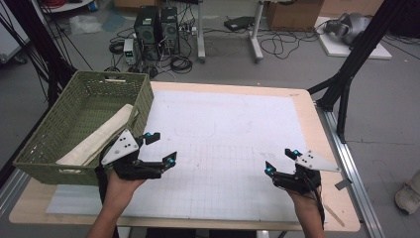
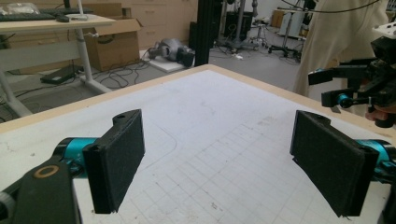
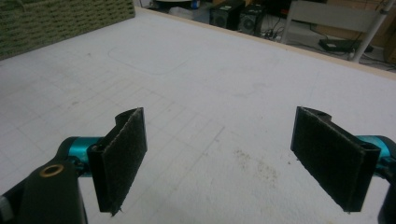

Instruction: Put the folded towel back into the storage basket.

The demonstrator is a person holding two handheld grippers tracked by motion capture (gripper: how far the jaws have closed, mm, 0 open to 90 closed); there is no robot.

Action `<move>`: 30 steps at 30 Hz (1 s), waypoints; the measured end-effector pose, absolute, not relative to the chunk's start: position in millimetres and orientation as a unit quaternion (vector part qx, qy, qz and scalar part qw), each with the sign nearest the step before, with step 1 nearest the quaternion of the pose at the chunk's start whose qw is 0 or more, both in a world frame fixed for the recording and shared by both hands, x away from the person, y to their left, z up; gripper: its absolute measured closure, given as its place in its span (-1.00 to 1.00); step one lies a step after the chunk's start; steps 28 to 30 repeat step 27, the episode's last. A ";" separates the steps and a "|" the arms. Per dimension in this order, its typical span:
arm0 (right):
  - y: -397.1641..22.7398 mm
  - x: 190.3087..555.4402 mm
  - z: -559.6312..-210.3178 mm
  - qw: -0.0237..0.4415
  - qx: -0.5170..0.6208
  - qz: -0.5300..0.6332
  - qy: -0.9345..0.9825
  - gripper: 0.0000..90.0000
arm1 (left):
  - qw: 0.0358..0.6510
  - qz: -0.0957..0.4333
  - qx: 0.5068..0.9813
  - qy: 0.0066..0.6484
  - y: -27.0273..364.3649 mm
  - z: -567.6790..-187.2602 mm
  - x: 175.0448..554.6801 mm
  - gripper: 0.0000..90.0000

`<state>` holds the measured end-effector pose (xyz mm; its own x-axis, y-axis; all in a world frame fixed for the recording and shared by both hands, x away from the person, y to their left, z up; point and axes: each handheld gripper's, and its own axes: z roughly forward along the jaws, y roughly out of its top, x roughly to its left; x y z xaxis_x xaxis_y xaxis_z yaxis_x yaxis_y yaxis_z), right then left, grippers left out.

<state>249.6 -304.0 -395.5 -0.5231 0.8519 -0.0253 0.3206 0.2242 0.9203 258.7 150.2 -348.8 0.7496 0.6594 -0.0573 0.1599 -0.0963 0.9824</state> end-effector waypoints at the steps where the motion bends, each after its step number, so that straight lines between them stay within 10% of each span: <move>1: -304.9 248.1 -397.3 0.278 0.403 0.476 0.731 -0.62 | 0.606 0.206 0.712 0.287 150.0 -349.4 258.4 -0.60; 30: -306.8 247.5 -401.0 0.287 0.399 0.472 0.731 -0.62 | 0.596 0.204 0.722 0.286 142.4 -360.3 259.6 -0.59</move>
